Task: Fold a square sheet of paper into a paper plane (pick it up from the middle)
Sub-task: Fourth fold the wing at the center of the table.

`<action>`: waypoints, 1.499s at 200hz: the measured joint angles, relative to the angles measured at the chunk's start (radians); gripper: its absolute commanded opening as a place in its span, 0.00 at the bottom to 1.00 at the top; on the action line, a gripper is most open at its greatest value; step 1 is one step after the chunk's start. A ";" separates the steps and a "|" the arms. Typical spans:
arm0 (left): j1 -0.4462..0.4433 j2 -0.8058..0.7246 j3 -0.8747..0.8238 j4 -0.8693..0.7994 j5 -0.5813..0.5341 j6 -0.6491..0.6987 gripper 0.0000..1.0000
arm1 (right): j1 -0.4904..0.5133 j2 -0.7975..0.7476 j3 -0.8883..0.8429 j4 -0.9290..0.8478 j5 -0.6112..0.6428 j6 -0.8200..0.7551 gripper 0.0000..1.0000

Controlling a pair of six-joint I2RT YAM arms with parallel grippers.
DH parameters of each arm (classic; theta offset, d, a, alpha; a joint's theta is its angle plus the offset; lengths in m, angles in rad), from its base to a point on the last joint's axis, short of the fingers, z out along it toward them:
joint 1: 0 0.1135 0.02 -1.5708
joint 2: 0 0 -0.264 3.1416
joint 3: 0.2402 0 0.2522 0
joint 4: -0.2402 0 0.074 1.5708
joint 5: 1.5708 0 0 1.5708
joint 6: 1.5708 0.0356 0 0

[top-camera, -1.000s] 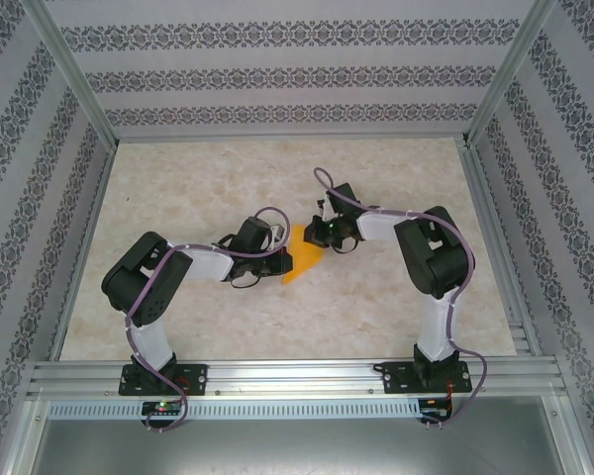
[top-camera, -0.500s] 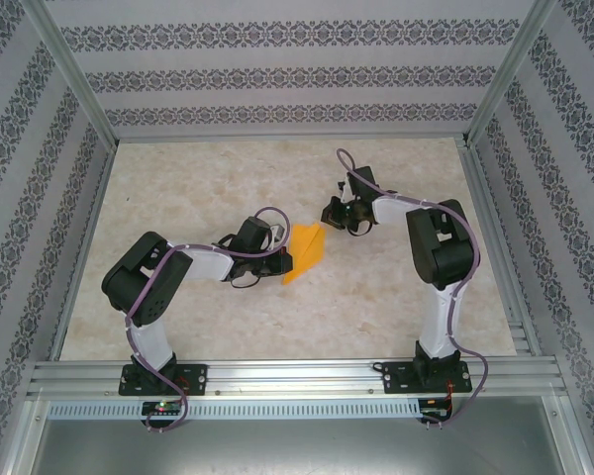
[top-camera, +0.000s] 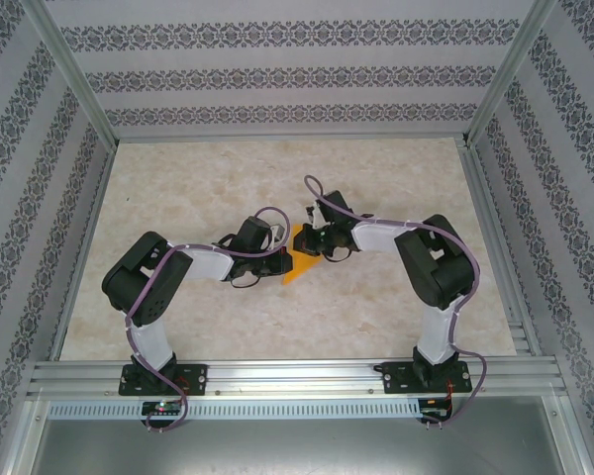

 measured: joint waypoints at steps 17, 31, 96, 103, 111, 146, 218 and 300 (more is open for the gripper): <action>0.000 0.000 0.000 0.000 0.002 0.000 0.00 | 0.002 0.025 -0.002 0.010 -0.002 0.008 0.04; 0.000 -0.001 0.000 0.001 0.004 0.000 0.00 | 0.002 0.038 -0.006 0.014 -0.007 0.011 0.04; 0.000 -0.064 -0.010 0.005 0.070 0.003 0.18 | -0.011 0.048 -0.006 0.021 -0.033 0.014 0.04; 0.000 -0.069 -0.010 0.005 0.078 0.003 0.18 | -0.011 0.049 -0.006 0.022 -0.036 0.014 0.04; 0.000 -0.069 -0.010 0.006 0.087 0.003 0.19 | -0.011 0.050 -0.006 0.022 -0.039 0.014 0.04; 0.000 -0.045 -0.009 0.002 0.108 0.003 0.20 | -0.011 0.052 -0.006 0.024 -0.044 0.014 0.04; -0.004 -0.011 -0.009 -0.013 0.111 0.004 0.18 | -0.016 0.057 -0.006 0.024 -0.055 0.014 0.04; -0.023 -0.059 -0.067 -0.027 0.088 0.011 0.11 | -0.017 0.064 0.006 0.010 -0.063 0.010 0.03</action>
